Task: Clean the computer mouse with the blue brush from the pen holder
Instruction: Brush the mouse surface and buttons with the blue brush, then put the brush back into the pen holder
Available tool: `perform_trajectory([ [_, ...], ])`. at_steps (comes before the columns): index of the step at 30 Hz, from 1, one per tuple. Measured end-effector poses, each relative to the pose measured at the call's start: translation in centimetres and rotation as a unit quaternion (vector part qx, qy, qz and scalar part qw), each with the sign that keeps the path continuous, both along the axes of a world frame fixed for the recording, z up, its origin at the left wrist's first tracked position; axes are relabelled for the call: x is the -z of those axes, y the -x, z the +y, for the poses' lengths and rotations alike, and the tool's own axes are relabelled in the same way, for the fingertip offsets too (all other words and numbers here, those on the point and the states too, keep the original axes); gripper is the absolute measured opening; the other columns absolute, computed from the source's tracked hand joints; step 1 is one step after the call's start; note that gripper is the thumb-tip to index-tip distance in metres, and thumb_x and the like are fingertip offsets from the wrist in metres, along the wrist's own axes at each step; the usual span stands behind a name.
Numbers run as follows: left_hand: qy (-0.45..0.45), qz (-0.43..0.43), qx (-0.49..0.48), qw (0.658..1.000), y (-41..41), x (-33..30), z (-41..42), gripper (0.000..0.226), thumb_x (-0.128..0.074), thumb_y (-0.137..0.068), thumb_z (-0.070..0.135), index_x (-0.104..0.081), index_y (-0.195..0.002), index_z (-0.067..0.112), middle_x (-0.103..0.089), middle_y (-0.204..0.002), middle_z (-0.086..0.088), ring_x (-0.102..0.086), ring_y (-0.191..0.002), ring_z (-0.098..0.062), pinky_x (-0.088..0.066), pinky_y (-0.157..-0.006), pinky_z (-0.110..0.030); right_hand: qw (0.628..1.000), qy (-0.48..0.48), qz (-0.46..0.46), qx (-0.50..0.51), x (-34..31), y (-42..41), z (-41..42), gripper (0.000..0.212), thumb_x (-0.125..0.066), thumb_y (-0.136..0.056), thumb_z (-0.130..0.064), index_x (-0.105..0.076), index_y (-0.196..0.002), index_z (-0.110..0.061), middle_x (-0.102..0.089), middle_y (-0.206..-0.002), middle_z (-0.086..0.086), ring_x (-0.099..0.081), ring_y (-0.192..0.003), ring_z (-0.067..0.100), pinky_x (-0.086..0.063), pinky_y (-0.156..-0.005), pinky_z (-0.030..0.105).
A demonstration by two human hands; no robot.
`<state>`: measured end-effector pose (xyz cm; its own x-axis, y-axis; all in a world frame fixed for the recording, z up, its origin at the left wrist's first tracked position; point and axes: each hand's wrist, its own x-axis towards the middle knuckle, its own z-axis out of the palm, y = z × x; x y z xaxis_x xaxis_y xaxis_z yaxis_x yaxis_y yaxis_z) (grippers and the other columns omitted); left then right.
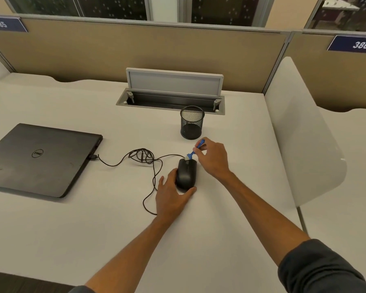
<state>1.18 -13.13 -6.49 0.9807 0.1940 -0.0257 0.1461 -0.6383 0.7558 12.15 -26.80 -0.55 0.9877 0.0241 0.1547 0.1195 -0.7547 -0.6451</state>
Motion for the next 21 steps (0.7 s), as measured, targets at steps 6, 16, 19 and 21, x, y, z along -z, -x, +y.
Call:
perform_trajectory([
  [6,-0.084,-0.036,0.051,0.994,-0.1,-0.4,1.1,0.109,-0.059,-0.063,0.078,-0.022,-0.145,0.017,-0.029,-0.151,-0.003,-0.019,-0.139,-0.019,-0.011,-0.115,-0.036,0.992,-0.045,-0.078,0.084,-1.8,-0.8,-0.3,0.035,-0.063,-0.087,-0.037,-0.065,-0.11,-0.009,-0.073,-0.101,0.008,-0.067,-0.086,0.024,-0.053,-0.084,0.035],
  [16,-0.267,-0.091,0.187,0.941,-1.0,-0.5,7.2,0.095,-0.031,-0.077,0.081,-0.028,-0.146,0.015,-0.027,-0.153,-0.001,-0.014,-0.141,-0.015,-0.005,-0.116,-0.037,0.973,-0.163,-0.083,0.142,-6.6,-6.5,-0.2,0.028,-0.07,-0.083,-0.034,-0.072,-0.098,-0.01,-0.074,-0.094,0.009,-0.067,-0.084,0.021,-0.053,-0.068,0.029],
  [19,-0.286,-0.102,0.212,0.929,-1.6,-0.2,8.4,0.083,-0.027,-0.085,0.073,-0.032,-0.144,0.015,-0.03,-0.151,0.0,-0.017,-0.141,-0.016,-0.01,-0.116,-0.04,0.973,-0.159,-0.068,0.155,-7.0,-8.2,0.2,0.027,-0.072,-0.081,-0.033,-0.071,-0.096,-0.011,-0.074,-0.094,0.009,-0.067,-0.087,0.023,-0.057,-0.073,0.038],
  [21,-0.29,-0.11,0.225,0.924,-2.0,0.0,8.8,0.075,-0.025,-0.089,0.067,-0.037,-0.142,0.014,-0.033,-0.15,-0.002,-0.021,-0.14,-0.016,-0.015,-0.115,-0.042,0.975,-0.147,-0.055,0.159,-6.9,-9.1,0.6,0.028,-0.073,-0.08,-0.034,-0.069,-0.095,-0.011,-0.074,-0.093,0.009,-0.067,-0.086,0.023,-0.056,-0.073,0.036],
])
